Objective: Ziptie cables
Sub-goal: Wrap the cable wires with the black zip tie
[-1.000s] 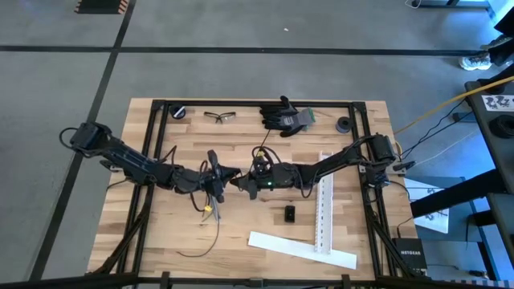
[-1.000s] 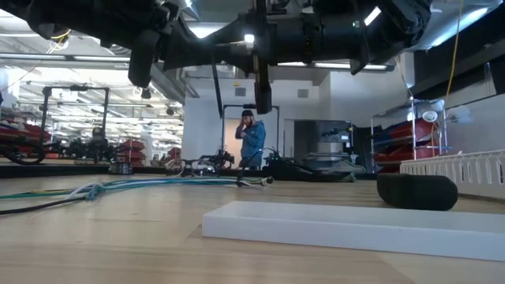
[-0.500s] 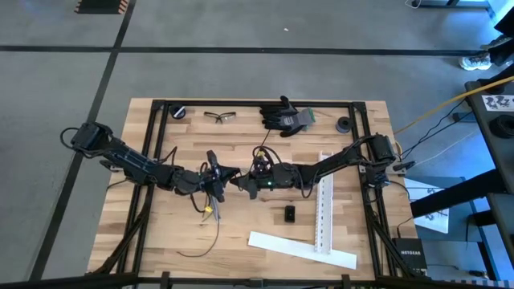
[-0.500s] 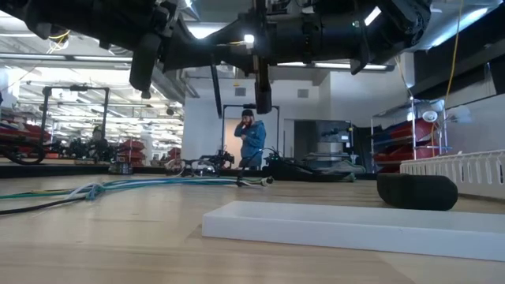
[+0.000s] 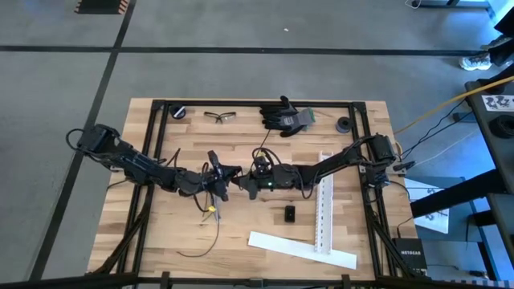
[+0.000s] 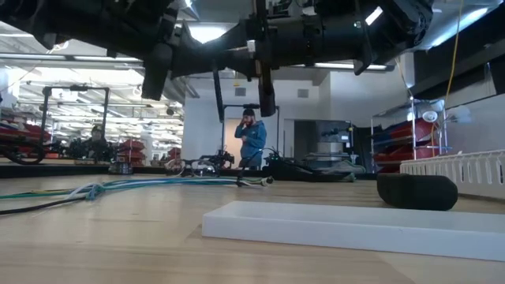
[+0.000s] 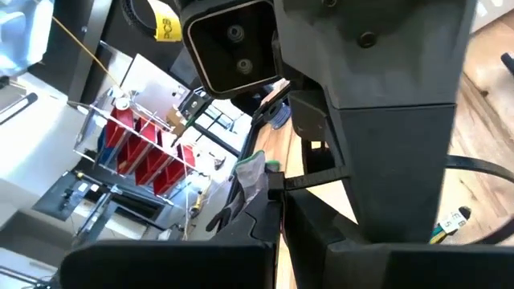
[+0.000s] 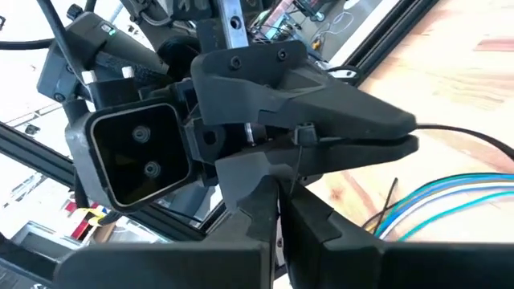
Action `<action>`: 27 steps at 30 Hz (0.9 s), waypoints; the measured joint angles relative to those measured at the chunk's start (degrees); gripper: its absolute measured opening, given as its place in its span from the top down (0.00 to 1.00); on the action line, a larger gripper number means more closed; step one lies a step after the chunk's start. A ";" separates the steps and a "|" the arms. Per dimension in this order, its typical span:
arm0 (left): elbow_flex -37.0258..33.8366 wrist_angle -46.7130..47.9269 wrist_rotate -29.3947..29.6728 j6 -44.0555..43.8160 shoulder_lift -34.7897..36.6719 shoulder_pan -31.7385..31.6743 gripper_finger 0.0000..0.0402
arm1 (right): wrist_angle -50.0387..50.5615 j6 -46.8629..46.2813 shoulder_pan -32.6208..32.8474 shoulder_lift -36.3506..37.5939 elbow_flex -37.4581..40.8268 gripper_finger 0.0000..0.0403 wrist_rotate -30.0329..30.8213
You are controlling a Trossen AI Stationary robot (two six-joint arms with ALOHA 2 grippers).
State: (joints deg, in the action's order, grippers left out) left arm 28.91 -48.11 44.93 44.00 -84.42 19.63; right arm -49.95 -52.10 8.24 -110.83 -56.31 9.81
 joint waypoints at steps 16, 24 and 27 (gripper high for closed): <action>0.15 -0.22 0.77 2.23 -1.57 1.10 1.00 | 0.27 2.92 0.02 -0.52 -0.07 1.00 -0.16; 0.13 0.08 0.10 0.57 -1.70 0.56 1.00 | 3.48 5.77 -0.10 -0.31 -0.41 0.93 -1.70; 0.15 0.33 -0.16 0.40 -1.70 0.56 1.00 | 4.28 10.82 -0.11 -0.31 -0.48 0.83 -1.93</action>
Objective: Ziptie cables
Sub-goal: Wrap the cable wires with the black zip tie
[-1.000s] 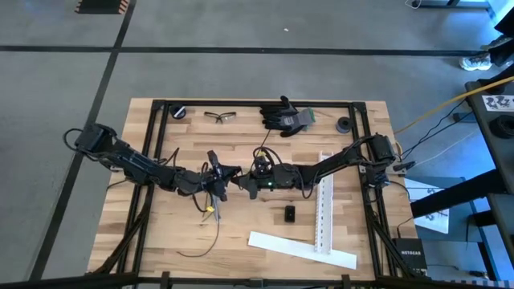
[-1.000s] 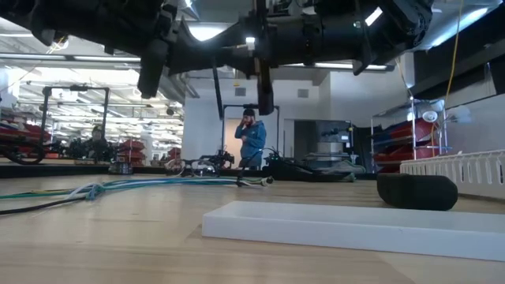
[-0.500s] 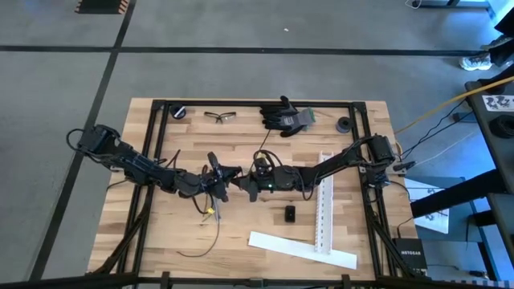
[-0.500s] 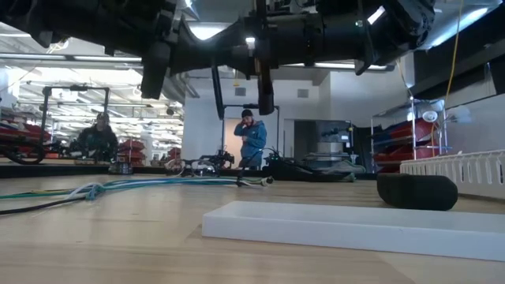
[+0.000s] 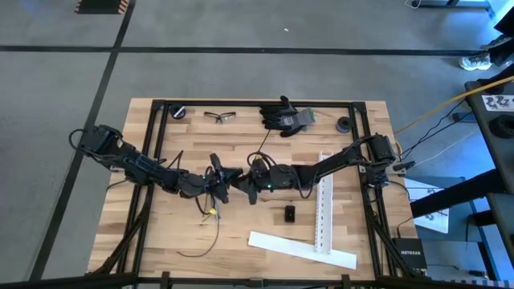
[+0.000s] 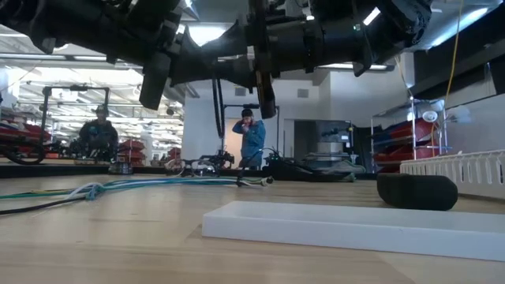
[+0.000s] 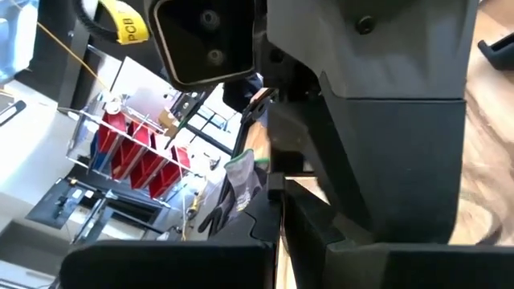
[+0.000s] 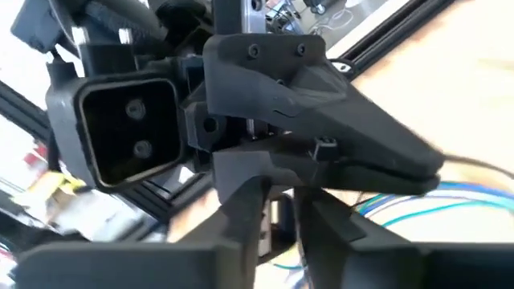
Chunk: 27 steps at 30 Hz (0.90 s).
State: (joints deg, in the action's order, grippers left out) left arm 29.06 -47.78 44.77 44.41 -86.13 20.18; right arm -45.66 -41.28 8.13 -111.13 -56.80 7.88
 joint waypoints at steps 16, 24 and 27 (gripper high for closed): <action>0.24 0.75 0.62 -0.69 0.11 0.00 1.00 | 19.63 32.69 -0.01 5.30 0.04 0.61 -5.15; 0.17 0.82 0.80 -0.96 0.11 0.00 1.00 | 47.65 42.69 0.05 14.48 0.13 0.61 -2.27; 0.14 0.69 0.64 -1.13 0.11 -0.04 1.00 | 51.23 51.81 0.03 13.95 0.19 0.61 3.70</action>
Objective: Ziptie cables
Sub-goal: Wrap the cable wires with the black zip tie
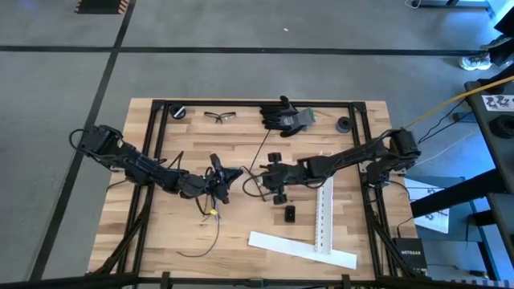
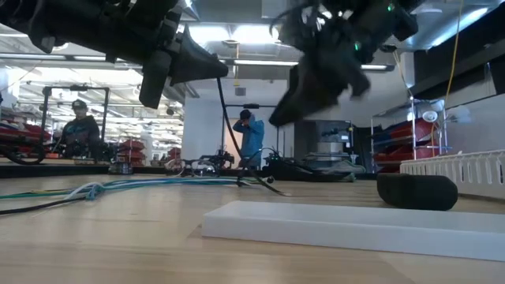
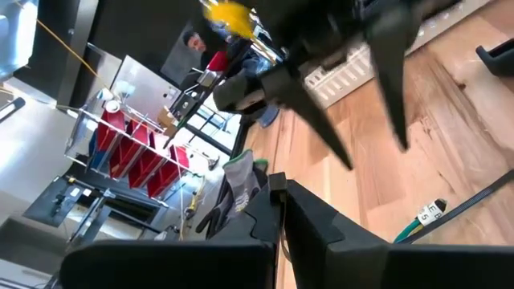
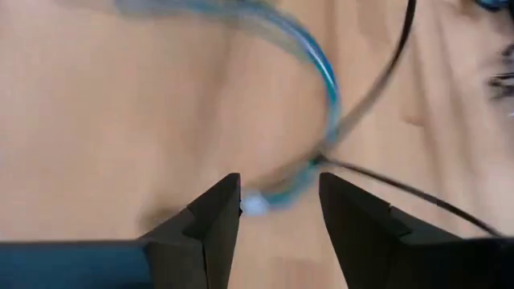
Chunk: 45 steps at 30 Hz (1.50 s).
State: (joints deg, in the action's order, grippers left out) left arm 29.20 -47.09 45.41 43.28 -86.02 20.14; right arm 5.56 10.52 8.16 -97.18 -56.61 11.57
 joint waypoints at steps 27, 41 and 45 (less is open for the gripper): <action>-0.08 0.13 -0.02 -0.93 0.04 -0.22 1.00 | -18.52 45.82 0.44 -15.30 0.02 0.61 5.80; -0.10 0.08 -0.02 -1.06 0.05 -0.33 1.00 | -19.55 62.16 0.46 -16.46 0.01 0.61 2.40; -0.10 0.02 -0.02 -1.09 0.04 -0.33 1.00 | -19.69 63.46 0.44 -16.46 0.01 0.61 -0.59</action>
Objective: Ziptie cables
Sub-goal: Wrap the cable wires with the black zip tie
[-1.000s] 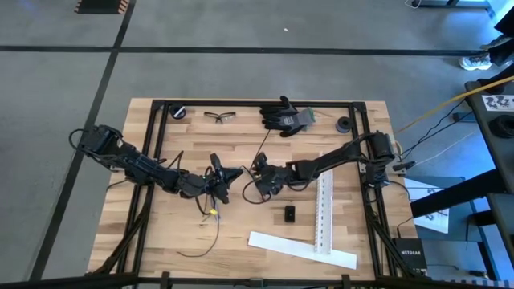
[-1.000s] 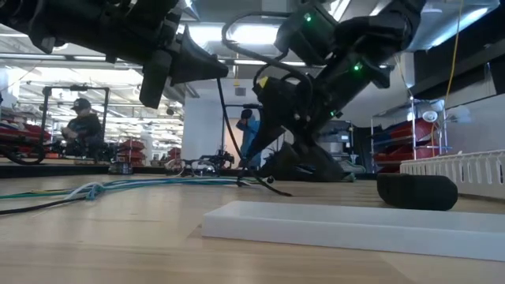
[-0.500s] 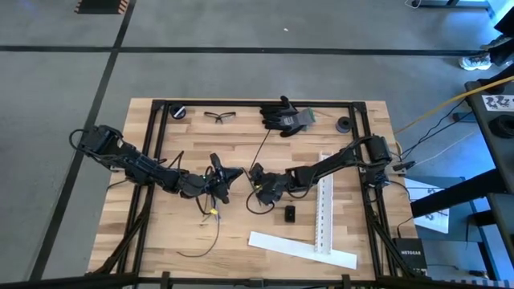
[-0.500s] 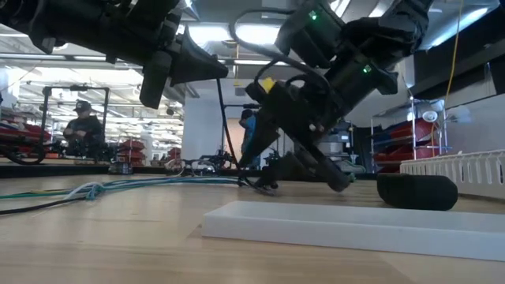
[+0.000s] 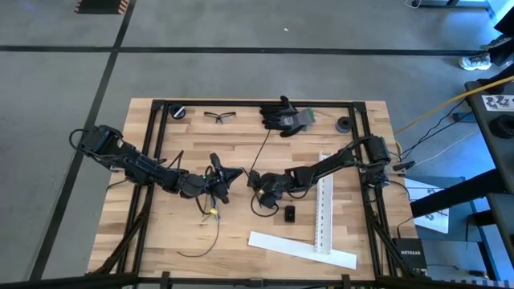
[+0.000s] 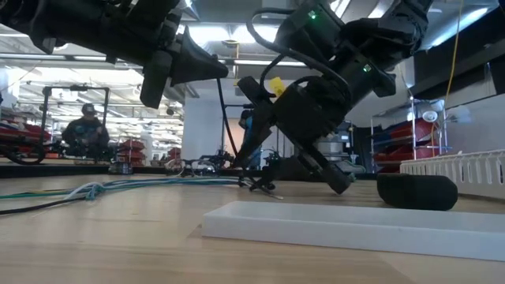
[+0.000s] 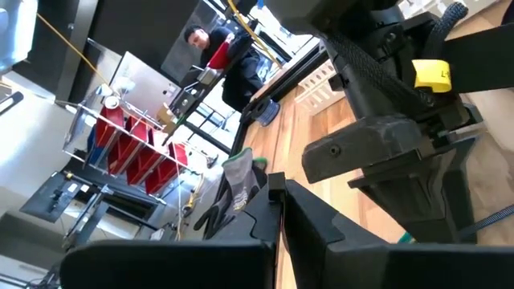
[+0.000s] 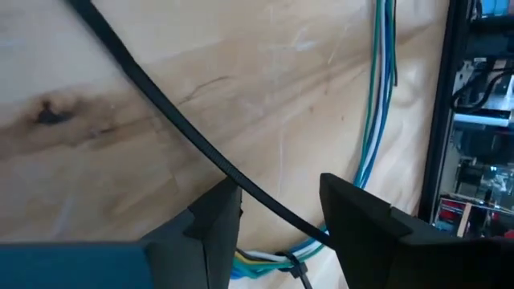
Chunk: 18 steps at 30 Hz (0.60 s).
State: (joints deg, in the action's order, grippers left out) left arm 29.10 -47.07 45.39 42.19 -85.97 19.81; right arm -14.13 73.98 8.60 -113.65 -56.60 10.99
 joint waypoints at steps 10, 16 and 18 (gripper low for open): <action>0.00 0.12 0.00 -0.02 0.00 0.00 1.00 | -0.52 -13.96 0.58 0.00 0.02 0.93 -0.69; 0.00 0.20 0.00 -0.03 0.01 0.00 1.00 | -3.84 -31.89 1.18 0.24 -1.40 0.99 -5.04; 0.00 0.16 0.00 -0.02 0.01 0.00 1.00 | -4.02 -39.56 1.18 0.38 -2.71 1.00 -8.04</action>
State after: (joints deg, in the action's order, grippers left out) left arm 29.10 -46.91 45.39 42.17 -85.96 19.81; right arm -18.15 34.42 9.78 -113.26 -59.31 2.94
